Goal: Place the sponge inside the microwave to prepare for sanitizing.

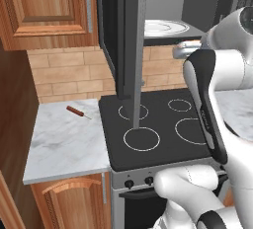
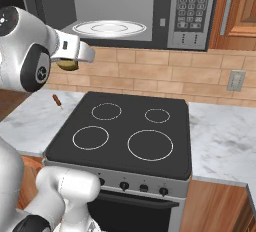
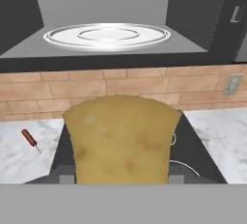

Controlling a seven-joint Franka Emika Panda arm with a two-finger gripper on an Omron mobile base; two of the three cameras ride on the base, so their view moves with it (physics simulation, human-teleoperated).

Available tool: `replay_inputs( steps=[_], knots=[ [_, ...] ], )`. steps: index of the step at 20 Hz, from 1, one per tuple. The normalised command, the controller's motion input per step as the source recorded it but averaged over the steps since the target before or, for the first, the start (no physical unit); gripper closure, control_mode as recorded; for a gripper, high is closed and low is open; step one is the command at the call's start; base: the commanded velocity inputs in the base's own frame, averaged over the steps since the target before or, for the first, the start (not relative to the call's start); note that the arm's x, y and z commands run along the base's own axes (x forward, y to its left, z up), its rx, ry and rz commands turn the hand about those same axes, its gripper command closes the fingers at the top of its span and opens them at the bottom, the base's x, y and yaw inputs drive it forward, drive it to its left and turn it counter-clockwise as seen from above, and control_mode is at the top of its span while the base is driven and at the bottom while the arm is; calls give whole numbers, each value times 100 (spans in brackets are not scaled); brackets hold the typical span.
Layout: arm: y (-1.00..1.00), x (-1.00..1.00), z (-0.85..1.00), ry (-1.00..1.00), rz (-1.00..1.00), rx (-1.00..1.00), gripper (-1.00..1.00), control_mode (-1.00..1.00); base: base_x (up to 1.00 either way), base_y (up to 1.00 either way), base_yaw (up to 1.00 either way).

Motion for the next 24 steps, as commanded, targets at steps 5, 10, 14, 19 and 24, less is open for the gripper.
replay_inputs(
  steps=[5, 10, 14, 19, 24],
  knots=[
    [0, 4, 50, -9, 0, 0, 100, -100, 0, 0, 0],
    [0, 36, 18, 0, 0, 0, 100, -100, 0, 0, 0],
    [0, 44, 19, 0, 0, 0, 100, -100, 0, 0, 0],
    [0, 50, 7, 0, 0, 0, 100, -100, 0, 0, 0],
    [0, 78, 0, 0, 0, 0, 100, -100, 0, 0, 0]
  ],
)
